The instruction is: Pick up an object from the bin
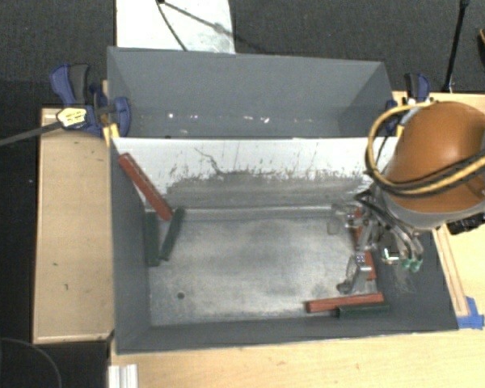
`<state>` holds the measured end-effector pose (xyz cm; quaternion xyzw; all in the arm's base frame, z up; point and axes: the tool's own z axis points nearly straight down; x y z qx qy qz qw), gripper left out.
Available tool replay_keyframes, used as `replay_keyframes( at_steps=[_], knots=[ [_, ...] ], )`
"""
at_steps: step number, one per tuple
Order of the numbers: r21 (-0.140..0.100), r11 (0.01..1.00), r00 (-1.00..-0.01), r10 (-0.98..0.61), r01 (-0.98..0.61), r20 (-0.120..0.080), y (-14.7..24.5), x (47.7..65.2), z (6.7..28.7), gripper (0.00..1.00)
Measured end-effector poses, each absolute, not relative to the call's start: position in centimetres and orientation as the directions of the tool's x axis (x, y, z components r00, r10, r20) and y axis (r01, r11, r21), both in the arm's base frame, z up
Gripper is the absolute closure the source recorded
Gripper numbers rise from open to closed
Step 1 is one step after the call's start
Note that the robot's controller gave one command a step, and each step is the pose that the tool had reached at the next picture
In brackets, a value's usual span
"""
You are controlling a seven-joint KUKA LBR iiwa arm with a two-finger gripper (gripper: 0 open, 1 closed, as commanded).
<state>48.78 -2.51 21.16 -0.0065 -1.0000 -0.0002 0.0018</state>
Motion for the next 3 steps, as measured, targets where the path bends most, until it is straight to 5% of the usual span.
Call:
replay_keyframes(
  at_steps=[1,2,3],
  knots=[
    [-0.003,0.987,-0.986,-0.164,-0.164,-0.013,-10.9,48.4,7.0,0.00],
    [0.000,0.997,-0.997,-0.079,-0.079,-0.008,-8.0,47.8,10.1,0.00],
    [-0.003,0.985,-0.985,-0.172,-0.172,-0.010,-9.5,48.1,10.2,0.00]
  ],
)
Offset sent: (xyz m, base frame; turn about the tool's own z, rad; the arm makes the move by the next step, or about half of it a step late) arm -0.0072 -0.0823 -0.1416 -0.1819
